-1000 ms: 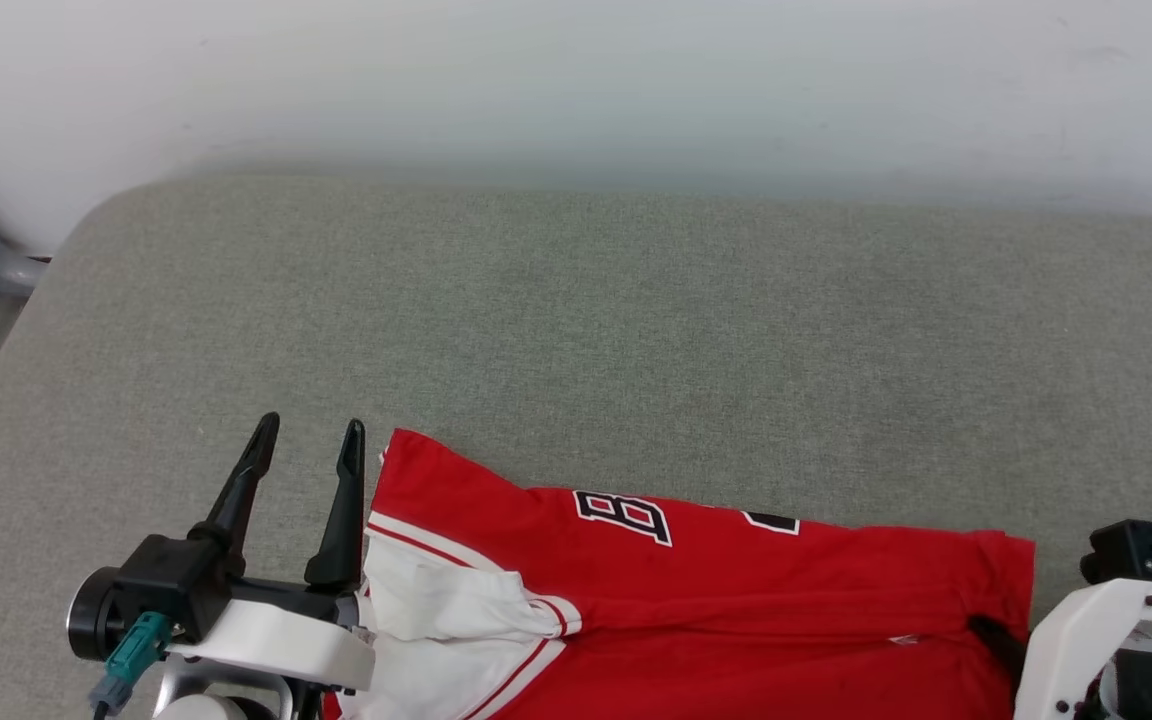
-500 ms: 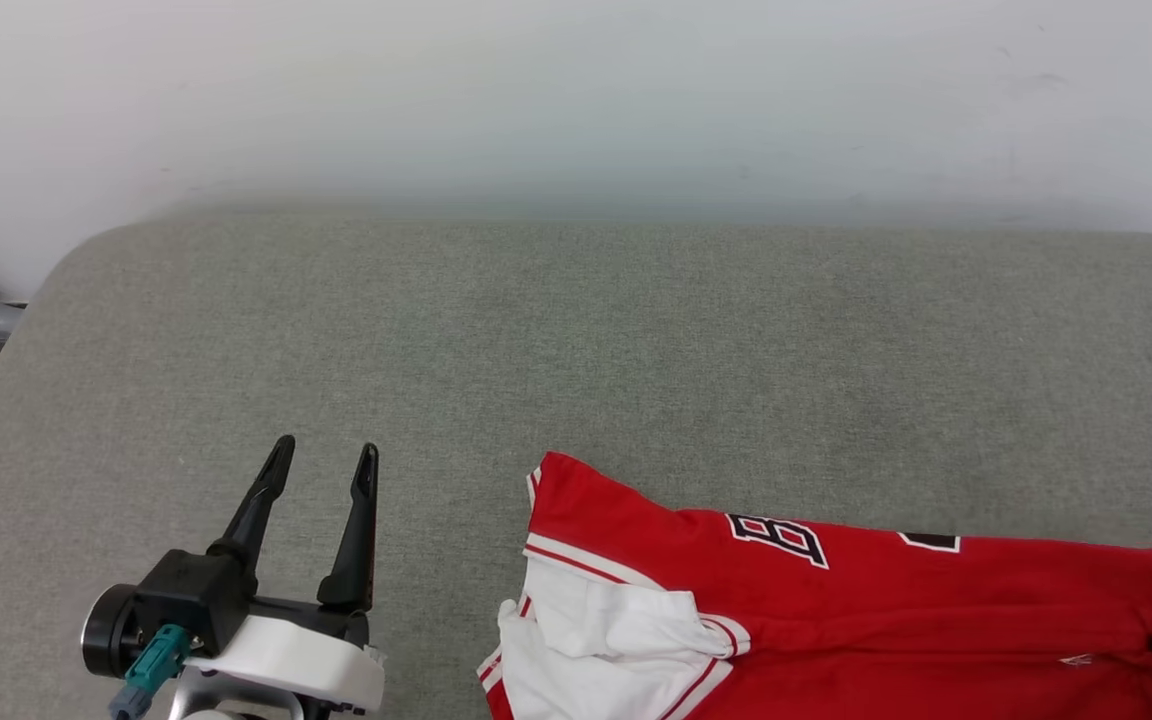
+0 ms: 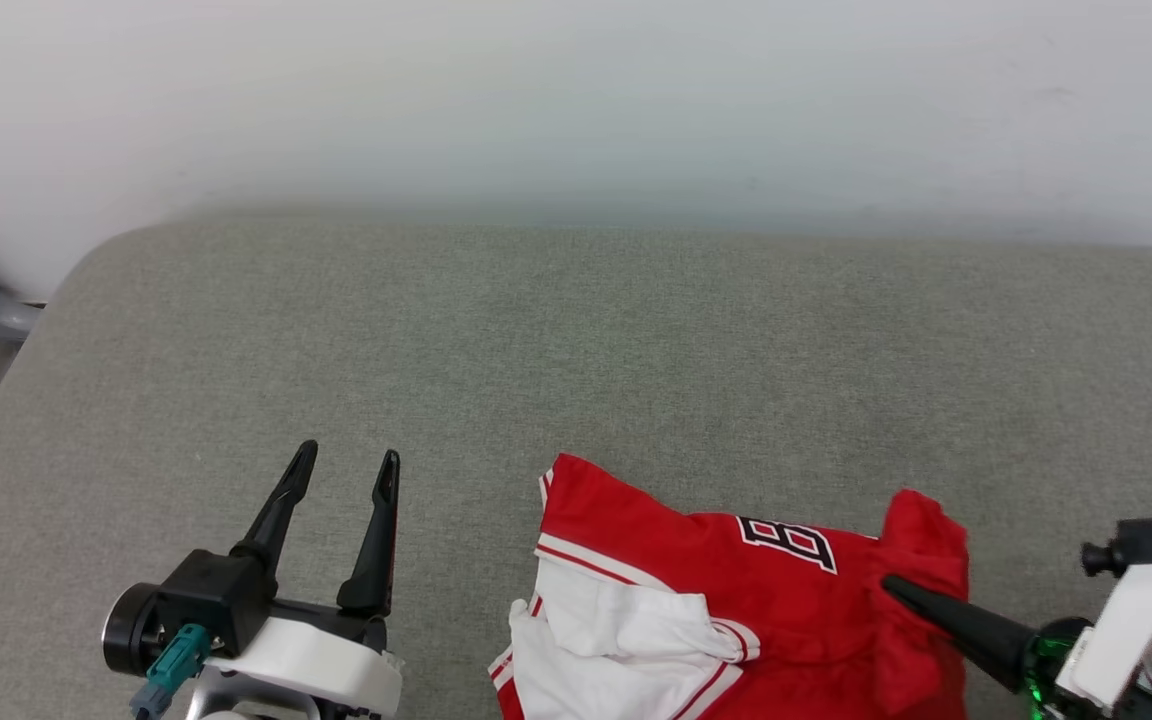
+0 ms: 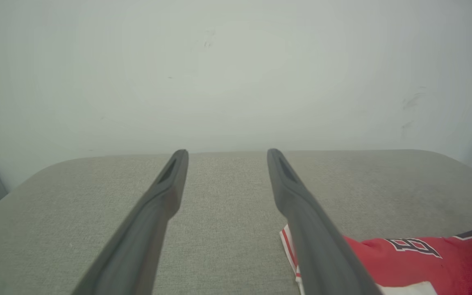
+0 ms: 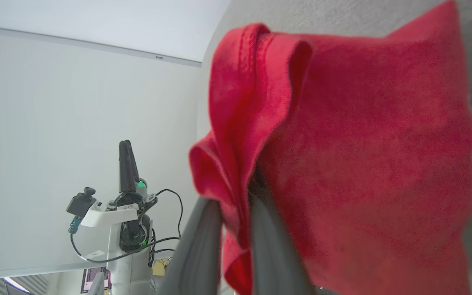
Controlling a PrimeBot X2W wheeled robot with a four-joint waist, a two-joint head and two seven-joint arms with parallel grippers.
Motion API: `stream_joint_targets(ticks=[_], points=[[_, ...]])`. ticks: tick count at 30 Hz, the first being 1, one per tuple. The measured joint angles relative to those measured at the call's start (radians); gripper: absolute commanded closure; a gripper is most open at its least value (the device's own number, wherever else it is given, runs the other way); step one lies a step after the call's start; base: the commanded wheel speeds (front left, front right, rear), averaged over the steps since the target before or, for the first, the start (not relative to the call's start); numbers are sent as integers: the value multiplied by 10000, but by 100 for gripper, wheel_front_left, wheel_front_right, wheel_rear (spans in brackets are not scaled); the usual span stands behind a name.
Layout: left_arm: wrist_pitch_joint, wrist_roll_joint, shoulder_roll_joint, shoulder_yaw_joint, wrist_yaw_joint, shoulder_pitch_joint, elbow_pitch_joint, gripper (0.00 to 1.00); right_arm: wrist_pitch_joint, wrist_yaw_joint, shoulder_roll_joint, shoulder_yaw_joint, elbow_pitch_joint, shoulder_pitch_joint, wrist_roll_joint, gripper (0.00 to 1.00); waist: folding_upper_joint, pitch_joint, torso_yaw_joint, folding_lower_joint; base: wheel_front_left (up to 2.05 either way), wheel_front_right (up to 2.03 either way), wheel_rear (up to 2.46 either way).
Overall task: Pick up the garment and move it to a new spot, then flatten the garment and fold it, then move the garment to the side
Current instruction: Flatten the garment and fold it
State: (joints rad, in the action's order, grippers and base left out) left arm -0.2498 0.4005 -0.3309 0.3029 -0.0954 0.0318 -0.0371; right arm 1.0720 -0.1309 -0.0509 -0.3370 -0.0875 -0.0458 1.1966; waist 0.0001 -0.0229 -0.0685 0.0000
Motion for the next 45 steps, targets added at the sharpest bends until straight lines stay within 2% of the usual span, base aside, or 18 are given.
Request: stream_joint_targets(ticks=[5, 9, 15, 20, 22, 23, 27, 33, 37, 40, 45], points=[[44, 71, 50, 84, 75, 213, -6, 0, -802, 0, -8, 1799, -309, -260, 1254, 100, 0, -182, -247, 0, 0, 0, 0], [42, 77, 115, 134, 136, 431, 27, 0, -1415, 2, -2, 3154, -658, -642, 1814, 100, 0, -406, -504, 1, 0, 0, 0], [-2, 90, 251, 176, 253, 778, 153, 0, -2236, 2, 4, 4934, -1369, -1297, 1751, 100, -1, -833, -911, 1, 0, 0, 0], [-59, 102, 355, 151, 313, 917, 347, 0, -2959, 2, 2, 5724, -2123, -1610, 1505, 100, 0, -1126, -1206, 1, 0, 0, 0], [-77, 102, 391, 138, 339, 918, 407, 0, -3246, 2, 4, 5960, -2359, -1655, 1361, 18, -1, -1189, -1259, 1, 0, 0, 0], [-84, 102, 414, 132, 341, 918, 430, 0, -3310, 2, 4, 6069, -2433, -1695, 1402, 0, 0, -1206, -1269, 1, 0, 0, 0], [-90, 98, 449, 79, 362, 918, 506, 0, -3672, 2, 4, 6454, -2299, -1837, 1377, 0, 0, -1199, -1189, 1, 0, 0, 0], [-102, 73, 453, 42, 399, 924, 571, 0, -4725, 2, -382, 6953, -1127, -2039, 343, 0, -1, -1121, -924, 0, 0, 0, 0], [-102, 54, 441, -6, 384, 929, 577, 0, -6644, 2, -1223, 6922, -685, -2170, -1879, 0, 0, -1059, -706, 0, 0, 0, 0], [-102, -2, 426, -81, 324, 918, 581, 0, -7839, 0, -1630, 6450, -771, -2149, -3664, 0, 0, -989, -538, 0, 0, 0, 0], [-104, -6, 355, -230, 146, 750, 623, 0, -8732, 2, -1797, 4732, -844, -1646, -6082, 0, 0, -834, -223, 0, 0, 0, 0]])
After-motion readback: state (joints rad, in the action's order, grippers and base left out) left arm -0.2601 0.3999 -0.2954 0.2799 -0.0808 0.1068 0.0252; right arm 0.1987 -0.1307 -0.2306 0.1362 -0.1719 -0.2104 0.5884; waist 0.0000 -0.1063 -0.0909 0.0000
